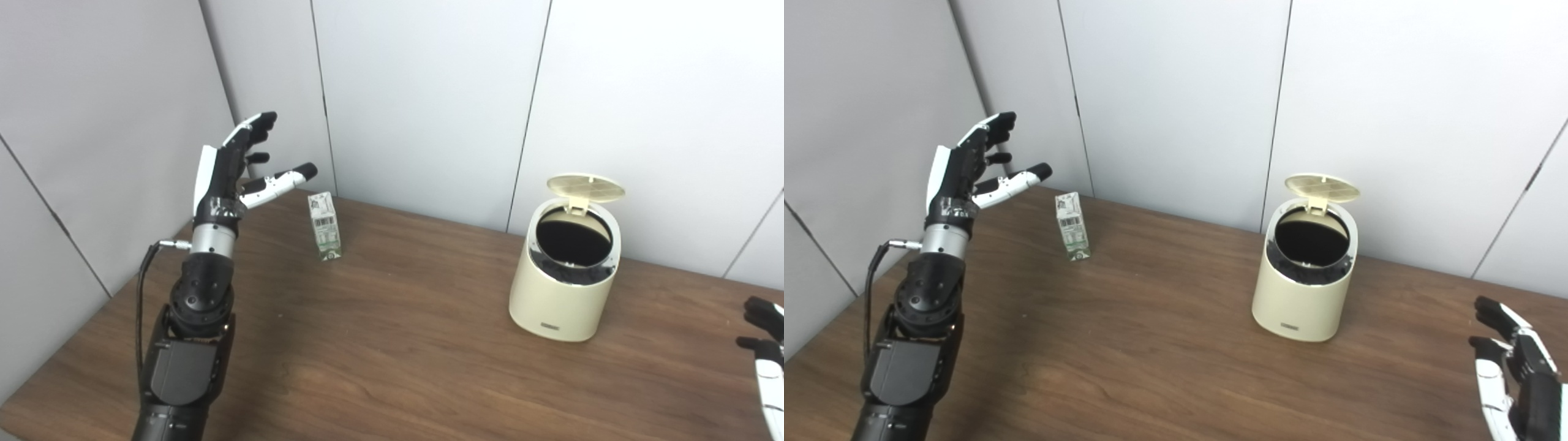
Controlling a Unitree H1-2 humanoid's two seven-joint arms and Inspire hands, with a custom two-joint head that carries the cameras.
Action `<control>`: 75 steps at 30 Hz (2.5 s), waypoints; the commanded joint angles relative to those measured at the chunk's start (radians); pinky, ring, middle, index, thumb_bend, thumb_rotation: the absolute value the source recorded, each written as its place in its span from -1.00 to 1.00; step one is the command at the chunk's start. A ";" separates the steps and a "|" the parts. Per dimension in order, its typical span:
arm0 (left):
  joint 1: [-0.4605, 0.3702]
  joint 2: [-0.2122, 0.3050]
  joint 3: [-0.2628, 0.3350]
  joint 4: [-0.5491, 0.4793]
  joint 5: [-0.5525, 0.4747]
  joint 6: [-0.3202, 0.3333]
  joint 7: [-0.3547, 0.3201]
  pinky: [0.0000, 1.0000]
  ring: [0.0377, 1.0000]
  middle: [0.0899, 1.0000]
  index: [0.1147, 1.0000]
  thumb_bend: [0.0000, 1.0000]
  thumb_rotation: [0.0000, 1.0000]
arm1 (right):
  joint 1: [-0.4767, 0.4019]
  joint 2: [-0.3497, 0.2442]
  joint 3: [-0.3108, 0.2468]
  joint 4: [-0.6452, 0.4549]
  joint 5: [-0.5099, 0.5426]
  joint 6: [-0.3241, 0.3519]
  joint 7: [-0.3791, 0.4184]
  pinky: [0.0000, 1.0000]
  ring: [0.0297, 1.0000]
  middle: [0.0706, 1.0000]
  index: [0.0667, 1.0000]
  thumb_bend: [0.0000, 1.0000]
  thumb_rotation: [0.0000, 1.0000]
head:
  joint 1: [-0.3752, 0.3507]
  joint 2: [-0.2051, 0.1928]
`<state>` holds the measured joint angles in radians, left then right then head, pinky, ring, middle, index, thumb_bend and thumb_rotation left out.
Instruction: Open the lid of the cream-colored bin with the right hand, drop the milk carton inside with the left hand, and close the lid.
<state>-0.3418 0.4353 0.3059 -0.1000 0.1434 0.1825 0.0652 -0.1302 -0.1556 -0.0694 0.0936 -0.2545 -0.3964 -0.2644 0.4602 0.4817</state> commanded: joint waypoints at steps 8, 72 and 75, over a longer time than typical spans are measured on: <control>-0.065 0.163 -0.050 -0.024 0.007 0.212 -0.136 0.81 0.85 0.81 0.84 1.00 -0.16 | 0.032 -0.006 -0.010 -0.004 -0.005 -0.013 0.019 0.12 0.45 0.45 0.41 -0.42 0.71 | 0.015 -0.001; -0.151 0.202 -0.170 0.357 0.032 0.158 -0.227 0.65 0.80 0.84 0.87 1.00 -0.42 | 0.022 -0.001 -0.025 0.029 0.008 0.015 0.029 -0.19 0.24 0.33 0.26 0.28 0.82 | 0.046 -0.054; -0.153 0.206 -0.187 0.372 0.047 0.141 -0.220 0.68 0.79 0.80 0.85 1.00 -0.39 | 0.026 0.006 -0.027 0.015 0.028 0.022 0.035 -0.19 0.23 0.31 0.24 0.29 0.76 | 0.045 -0.054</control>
<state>-0.4620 0.6074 0.1169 0.2836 0.1782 0.3678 -0.1761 -0.1337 -0.1507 -0.0917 0.0996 -0.2230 -0.3640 -0.2296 0.5047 0.4264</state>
